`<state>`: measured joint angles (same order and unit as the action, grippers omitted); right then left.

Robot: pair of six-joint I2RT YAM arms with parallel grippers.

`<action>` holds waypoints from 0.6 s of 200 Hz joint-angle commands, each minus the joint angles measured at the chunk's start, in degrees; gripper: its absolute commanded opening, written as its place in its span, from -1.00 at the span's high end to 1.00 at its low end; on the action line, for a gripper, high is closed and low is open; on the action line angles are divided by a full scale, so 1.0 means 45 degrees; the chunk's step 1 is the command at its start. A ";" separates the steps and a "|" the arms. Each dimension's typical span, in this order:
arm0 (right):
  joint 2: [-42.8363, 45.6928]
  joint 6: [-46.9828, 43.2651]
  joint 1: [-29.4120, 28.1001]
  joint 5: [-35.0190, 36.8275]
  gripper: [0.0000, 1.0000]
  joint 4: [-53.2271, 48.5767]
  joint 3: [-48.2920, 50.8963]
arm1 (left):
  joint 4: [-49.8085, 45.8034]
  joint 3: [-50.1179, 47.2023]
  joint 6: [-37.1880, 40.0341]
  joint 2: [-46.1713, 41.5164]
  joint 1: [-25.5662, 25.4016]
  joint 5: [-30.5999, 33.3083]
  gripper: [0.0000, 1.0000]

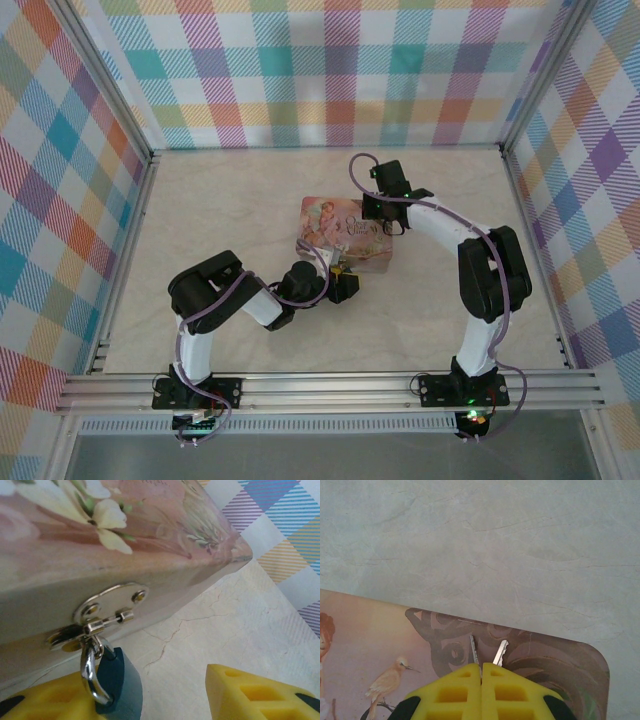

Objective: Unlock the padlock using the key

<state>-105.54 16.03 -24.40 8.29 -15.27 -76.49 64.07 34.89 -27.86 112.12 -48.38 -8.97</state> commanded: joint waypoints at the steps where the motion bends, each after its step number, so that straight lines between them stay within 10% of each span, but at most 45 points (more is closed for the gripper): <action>1: 0.0464 0.0188 0.0013 -0.0161 1.00 -0.0181 0.0288 | -0.0188 0.0081 -0.0030 -0.0320 0.0215 -0.0274 0.07; 120: 0.0464 0.0148 0.0012 -0.0246 1.00 -0.0073 0.0381 | -0.1283 0.0292 -0.0391 -0.0558 0.0995 -0.0982 0.30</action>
<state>-105.14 16.03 -24.40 8.25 -15.05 -75.79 59.57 35.18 -29.19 111.59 -44.86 -12.14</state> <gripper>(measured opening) 0.057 0.371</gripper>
